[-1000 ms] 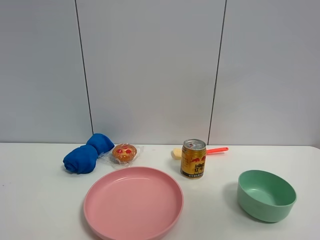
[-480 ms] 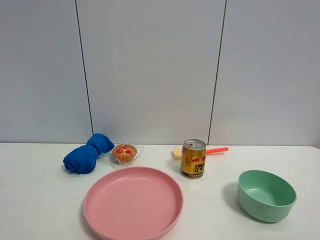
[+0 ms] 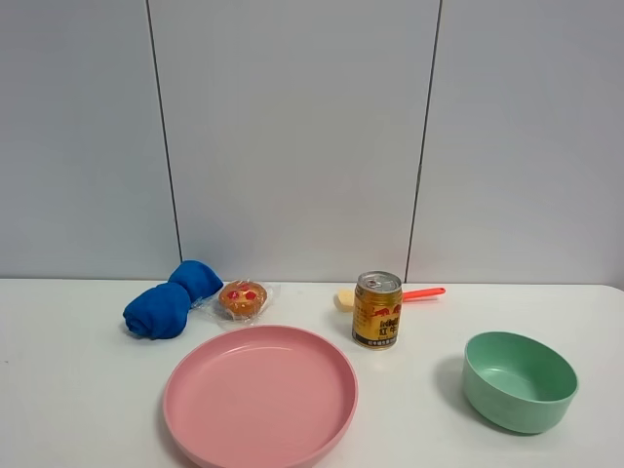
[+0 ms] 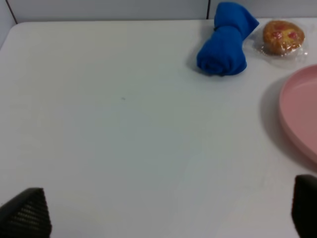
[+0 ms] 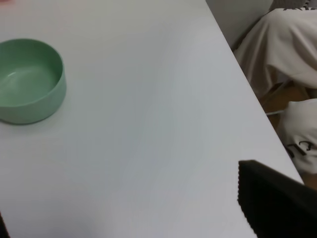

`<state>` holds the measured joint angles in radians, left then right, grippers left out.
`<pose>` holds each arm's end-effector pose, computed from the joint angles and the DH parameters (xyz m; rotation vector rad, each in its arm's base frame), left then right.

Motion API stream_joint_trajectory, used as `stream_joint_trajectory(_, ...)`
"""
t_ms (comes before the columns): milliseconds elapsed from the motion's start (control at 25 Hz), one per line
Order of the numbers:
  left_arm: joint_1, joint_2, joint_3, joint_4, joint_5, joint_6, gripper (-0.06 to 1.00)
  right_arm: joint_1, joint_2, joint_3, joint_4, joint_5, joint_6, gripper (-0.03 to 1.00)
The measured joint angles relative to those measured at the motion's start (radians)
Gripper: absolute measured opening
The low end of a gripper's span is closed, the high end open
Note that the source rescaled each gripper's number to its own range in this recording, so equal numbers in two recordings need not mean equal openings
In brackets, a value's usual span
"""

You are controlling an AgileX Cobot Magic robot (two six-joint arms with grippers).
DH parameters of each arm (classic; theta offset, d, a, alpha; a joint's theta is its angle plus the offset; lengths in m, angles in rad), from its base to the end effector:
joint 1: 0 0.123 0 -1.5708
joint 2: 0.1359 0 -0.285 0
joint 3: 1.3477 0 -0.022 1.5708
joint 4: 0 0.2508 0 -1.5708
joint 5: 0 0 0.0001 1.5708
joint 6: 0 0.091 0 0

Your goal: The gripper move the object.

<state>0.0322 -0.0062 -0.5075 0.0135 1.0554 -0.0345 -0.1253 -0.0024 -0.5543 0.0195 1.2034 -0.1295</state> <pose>-0.0065 0.0009 0.2798 -0.0682 2.0241 0.0146 -0.0177 0.0039 0.2807 -0.0078 2.1327 -0.1267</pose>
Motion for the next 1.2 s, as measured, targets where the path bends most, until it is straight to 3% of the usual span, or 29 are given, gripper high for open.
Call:
stream_joint_trajectory(240,0.0,0.0,0.0,0.0,0.0,0.0,1.0,0.0,0.0,0.034,-0.013,-0.144,-0.001,0.85)
stream_joint_trajectory(600,0.0,0.0,0.0,0.0,0.0,0.001,1.0,0.0,0.0,0.052,-0.055,-0.147,0.0,0.85)
stream_joint_trajectory(840,0.0,0.0,0.0,0.0,0.0,0.004,1.0,0.0,0.0,0.053,-0.111,-0.148,0.077,0.85)
stream_joint_trajectory(1200,0.0,0.0,0.0,0.0,0.0,0.004,1.0,0.0,0.0,0.053,-0.113,-0.148,0.079,0.85)
